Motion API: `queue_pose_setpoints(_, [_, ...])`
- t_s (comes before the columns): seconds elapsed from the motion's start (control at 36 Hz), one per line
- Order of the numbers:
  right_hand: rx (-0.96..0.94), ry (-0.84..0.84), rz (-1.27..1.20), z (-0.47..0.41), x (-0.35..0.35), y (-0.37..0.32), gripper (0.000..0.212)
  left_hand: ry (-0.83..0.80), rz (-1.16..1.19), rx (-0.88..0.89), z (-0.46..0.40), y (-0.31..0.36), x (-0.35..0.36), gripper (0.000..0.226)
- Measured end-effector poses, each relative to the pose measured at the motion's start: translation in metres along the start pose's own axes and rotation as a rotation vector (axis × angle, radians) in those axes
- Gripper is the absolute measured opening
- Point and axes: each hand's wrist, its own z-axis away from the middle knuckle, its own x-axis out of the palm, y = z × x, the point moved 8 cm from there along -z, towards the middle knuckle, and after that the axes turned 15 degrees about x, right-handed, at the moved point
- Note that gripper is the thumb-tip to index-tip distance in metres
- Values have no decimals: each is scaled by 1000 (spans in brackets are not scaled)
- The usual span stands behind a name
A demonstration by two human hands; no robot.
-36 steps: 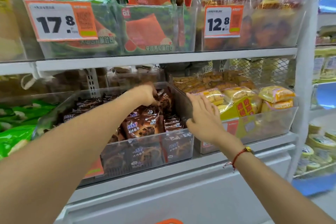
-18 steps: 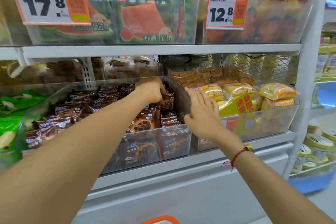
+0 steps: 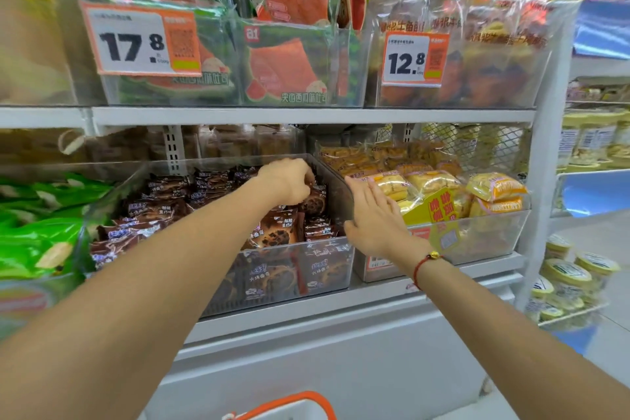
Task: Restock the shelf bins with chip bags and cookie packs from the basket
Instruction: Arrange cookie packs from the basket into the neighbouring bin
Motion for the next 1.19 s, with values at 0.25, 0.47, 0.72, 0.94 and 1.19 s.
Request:
queue_pose_setpoints(0.25, [-119, 273, 45, 51, -32, -9, 55, 411, 266, -55, 102, 38, -29, 18])
queue_pose_setpoints(0.47, [-116, 24, -211, 148, 38, 4, 17, 371, 740, -214, 203, 48, 49, 6])
queue_pose_setpoints(0.72, [-39, -472, -31, 233, 176, 16, 27, 45, 1031, -405, 309, 43, 207, 6])
queue_pose_setpoints(0.94, [-131, -973, 308, 308, 308, 19, 30, -554, 1024, -561, 406, 72, 357, 19])
queue_pose_setpoints(1.19, [-192, -1090, 564, 342, 386, 38, 60, -669, 958, -494, 448, 109, 435, 14])
